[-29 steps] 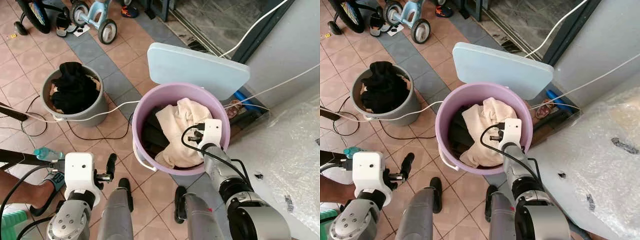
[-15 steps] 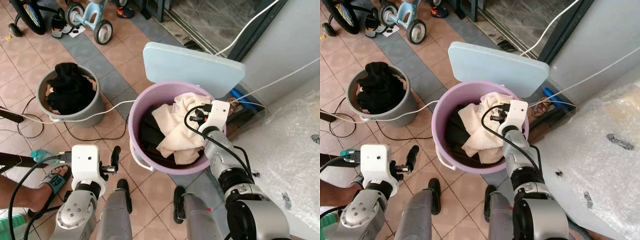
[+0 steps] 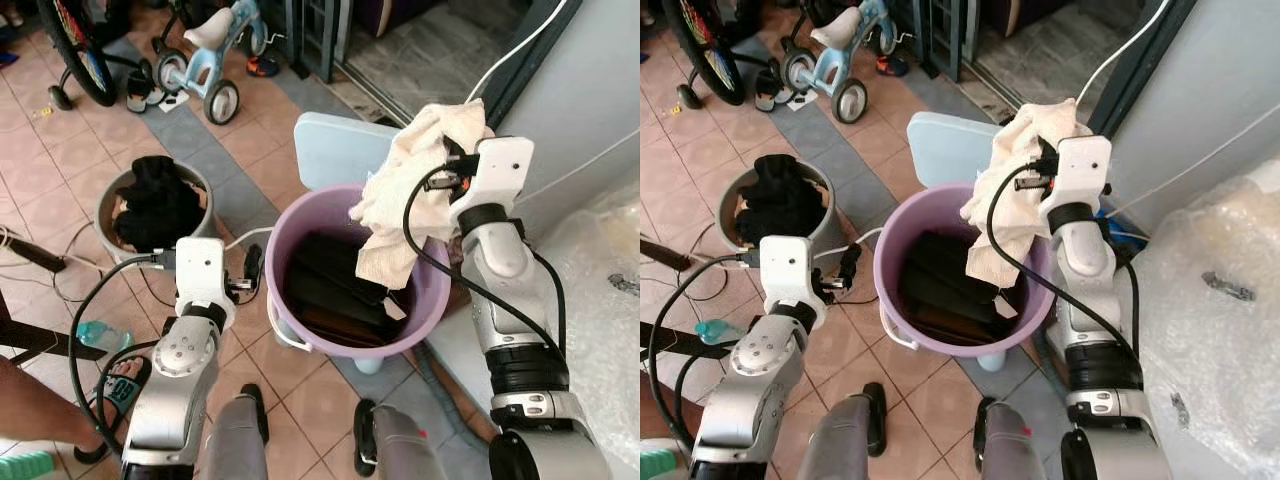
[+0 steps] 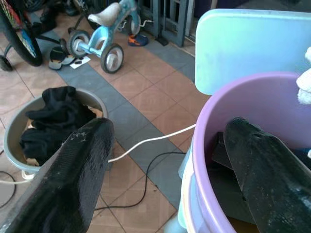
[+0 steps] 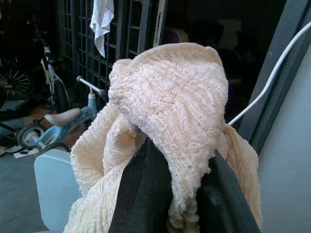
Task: Clothes washing
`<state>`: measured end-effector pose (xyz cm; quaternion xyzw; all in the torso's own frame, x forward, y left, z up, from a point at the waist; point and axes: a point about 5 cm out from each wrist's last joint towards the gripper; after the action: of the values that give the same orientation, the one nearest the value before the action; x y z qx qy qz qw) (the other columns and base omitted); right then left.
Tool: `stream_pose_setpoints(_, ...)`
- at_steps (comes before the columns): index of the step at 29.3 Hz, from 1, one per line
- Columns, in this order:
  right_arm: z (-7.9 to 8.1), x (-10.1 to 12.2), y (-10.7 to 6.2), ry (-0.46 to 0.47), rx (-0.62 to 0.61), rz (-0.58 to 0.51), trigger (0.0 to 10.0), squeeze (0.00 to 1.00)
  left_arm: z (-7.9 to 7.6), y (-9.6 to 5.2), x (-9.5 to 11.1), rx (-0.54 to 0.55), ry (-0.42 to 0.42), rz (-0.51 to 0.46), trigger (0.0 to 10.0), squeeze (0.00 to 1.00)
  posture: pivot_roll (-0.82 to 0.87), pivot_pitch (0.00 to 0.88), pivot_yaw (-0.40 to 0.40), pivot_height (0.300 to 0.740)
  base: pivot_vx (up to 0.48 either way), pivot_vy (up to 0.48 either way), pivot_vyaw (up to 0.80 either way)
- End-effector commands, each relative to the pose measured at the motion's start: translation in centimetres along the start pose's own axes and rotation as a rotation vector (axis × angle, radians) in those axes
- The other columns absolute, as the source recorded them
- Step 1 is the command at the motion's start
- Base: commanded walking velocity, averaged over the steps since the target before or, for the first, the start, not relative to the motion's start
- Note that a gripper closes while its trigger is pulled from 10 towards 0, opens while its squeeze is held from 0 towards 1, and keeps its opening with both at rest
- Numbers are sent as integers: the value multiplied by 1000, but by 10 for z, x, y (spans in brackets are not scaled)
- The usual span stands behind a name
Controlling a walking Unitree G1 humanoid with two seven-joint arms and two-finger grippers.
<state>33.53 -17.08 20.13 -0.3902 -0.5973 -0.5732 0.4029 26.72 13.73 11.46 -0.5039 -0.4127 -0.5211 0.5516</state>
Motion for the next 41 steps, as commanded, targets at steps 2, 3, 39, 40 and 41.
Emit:
stream_pose_setpoints(2,-16,24,-10,-89,-70,-80,0,0,-2,9,-7,17,24,13,10000,0,-47,31,47,740,0,0,0)
stream_pose_setpoints(3,-21,26,-15,-87,-85,-80,0,0,-4,11,-7,14,23,8,10000,0,-66,16,56,740,0,0,0)
stream_pose_setpoints(39,-17,-9,-83,-86,-78,176,4706,0,-14,26,-10,-40,2,-81,10000,0,-118,13,69,740,-96,0,0)
stream_pose_setpoints(40,-17,-9,-83,-87,-76,177,4706,0,-14,26,-10,-40,0,-83,10000,0,-118,13,69,740,0,0,0)
stream_pose_setpoints(41,-17,-9,-82,-87,-76,180,10000,0,-14,26,-10,-39,-1,-83,10000,0,-118,14,68,740,0,0,0)
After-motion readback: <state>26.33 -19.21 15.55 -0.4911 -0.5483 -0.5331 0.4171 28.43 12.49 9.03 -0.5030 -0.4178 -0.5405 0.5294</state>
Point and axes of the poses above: a point about 5 cm out from each wrist's last joint towards the gripper, its own y axis pointing out of the wrist towards the gripper, its own x axis along the axis of the wrist's last joint, z = x × y, and after that the axes turned 7 degrees about y, right-handed
